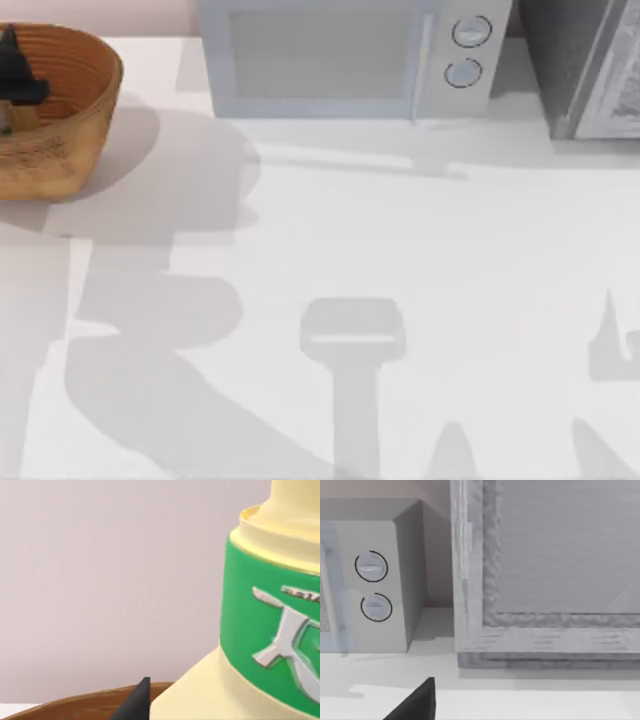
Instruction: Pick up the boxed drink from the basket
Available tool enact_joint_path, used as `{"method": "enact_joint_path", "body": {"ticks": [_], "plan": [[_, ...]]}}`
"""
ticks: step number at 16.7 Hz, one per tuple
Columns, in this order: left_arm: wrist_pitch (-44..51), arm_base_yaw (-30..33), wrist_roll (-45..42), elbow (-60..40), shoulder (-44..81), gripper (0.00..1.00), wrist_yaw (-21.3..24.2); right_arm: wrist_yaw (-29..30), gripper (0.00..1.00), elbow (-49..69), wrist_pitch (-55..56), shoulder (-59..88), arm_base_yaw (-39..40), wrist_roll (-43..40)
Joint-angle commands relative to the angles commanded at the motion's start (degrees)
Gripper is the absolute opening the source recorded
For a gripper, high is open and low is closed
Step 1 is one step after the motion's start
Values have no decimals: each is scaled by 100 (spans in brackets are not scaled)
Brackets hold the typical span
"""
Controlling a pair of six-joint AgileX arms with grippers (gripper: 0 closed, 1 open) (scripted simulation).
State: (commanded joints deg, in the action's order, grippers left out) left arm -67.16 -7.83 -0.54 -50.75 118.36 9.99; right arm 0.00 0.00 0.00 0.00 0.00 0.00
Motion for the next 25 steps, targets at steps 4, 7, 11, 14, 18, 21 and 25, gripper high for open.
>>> {"method": "enact_joint_path", "body": {"ticks": [4,7,11,14,18,21,25], "plan": [[10,-38,-23,6,-139,0,2,0,100,0,0,0,0,0],[230,-36,-11,-71,-249,0,0,0,100,0,0,0,0,0],[1264,-29,-9,-524,-841,0,-7,0,100,0,0,0,0,0],[2321,-28,-18,-955,-1415,0,-20,0,100,0,0,0,0,0],[3330,-28,-30,-1395,-2016,0,-36,0,100,0,0,0,0,0],[3480,-28,-33,-1476,-2126,0,-38,0,100,0,0,0,0,0],[3467,-33,-42,-1458,-2110,0,-40,0,100,0,0,0,0,0]]}}
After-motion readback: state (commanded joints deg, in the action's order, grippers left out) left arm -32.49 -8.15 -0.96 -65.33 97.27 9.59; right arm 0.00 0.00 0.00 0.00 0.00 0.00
